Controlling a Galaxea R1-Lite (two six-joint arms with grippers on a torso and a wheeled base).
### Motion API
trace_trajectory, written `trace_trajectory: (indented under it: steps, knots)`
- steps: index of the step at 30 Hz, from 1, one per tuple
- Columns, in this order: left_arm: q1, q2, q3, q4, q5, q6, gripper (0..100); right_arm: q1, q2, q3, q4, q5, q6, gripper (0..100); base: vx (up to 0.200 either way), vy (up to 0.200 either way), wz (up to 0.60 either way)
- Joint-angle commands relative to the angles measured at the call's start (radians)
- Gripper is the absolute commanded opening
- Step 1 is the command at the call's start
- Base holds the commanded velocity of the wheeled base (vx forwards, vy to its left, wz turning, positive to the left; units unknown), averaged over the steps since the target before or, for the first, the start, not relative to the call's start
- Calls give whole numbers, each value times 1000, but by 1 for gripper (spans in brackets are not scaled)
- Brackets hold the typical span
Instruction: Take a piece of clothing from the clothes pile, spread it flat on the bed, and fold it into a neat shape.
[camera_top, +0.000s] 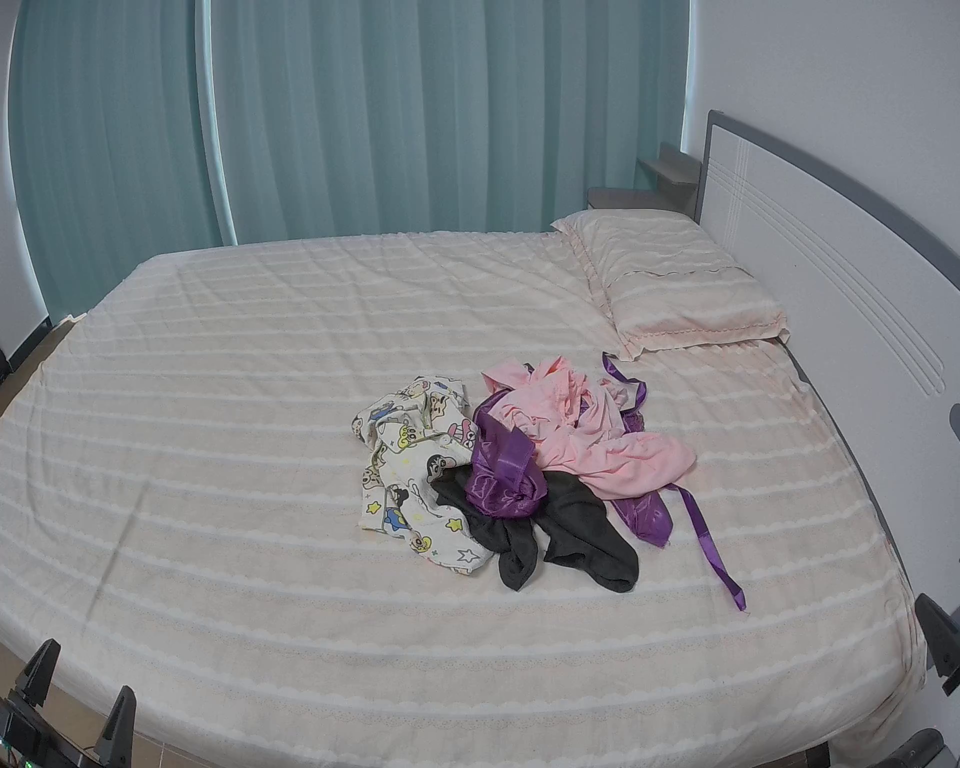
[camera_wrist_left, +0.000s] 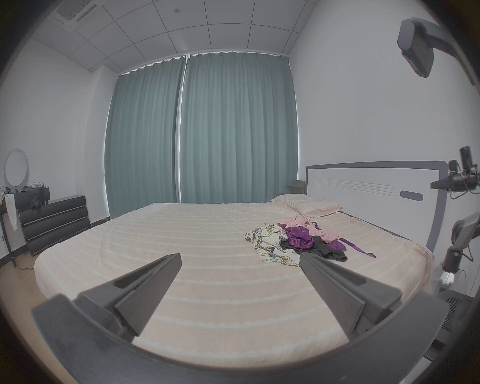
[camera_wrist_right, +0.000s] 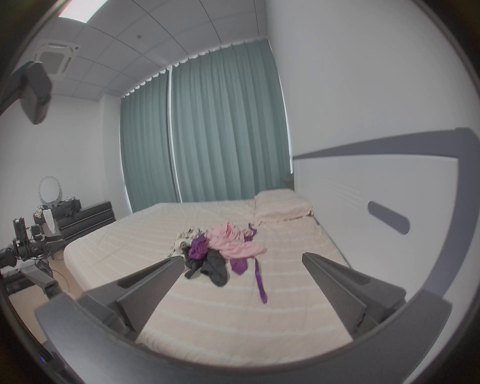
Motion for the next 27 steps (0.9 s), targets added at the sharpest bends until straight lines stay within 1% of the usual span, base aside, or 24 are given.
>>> trace_trajectory:
  steps: [1, 4, 5, 6, 7, 8, 12, 15, 19, 23, 24, 25, 27]
  knots:
    - [0, -18, 13, 1, 0, 0, 100, 29, 561, 32, -163, 74, 54, 100, 0, 0, 0]
    - [0, -18, 13, 0, 0, 0, 100, 56, 718, 26, -241, 74, 77, 100, 0, 0, 0]
    - [0, -18, 13, 0, 0, 0, 100, 56, 718, 26, -241, 74, 77, 100, 0, 0, 0]
    - [0, -18, 13, 0, 0, 0, 100, 70, 833, 22, -313, 73, 105, 100, 0, 0, 0]
    - [0, -18, 13, 0, 0, 0, 100, 70, 833, 22, -313, 73, 105, 100, 0, 0, 0]
    - [0, -18, 13, 1, 0, 0, 100, 78, 948, 15, -399, 71, 145, 100, 0, 0, 0]
    - [0, -18, 13, 0, 0, 0, 100, 80, 1138, 2, -546, 65, 220, 100, 0, 0, 0]
    - [0, -18, 13, 1, 0, 0, 100, 83, 1250, -1, -634, 64, 245, 100, 0, 0, 0]
    - [0, -18, 13, 0, 0, 0, 100, 109, 1390, -12, -730, 60, 278, 100, 0, 0, 0]
    - [0, -18, 13, 1, 0, 0, 100, 142, 1526, -20, -836, 34, 294, 100, 0, 0, 0]
    - [0, -18, 13, 1, 0, 0, 100, 144, 1531, -21, -841, 33, 294, 100, 0, 0, 0]
    - [0, -18, 13, 0, 0, 0, 100, 173, 1600, -27, -896, 24, 297, 100, 0, 0, 0]
    - [0, -18, 13, 0, 0, 0, 100, 207, 1678, -35, -966, -1, 312, 100, 0, 0, 0]
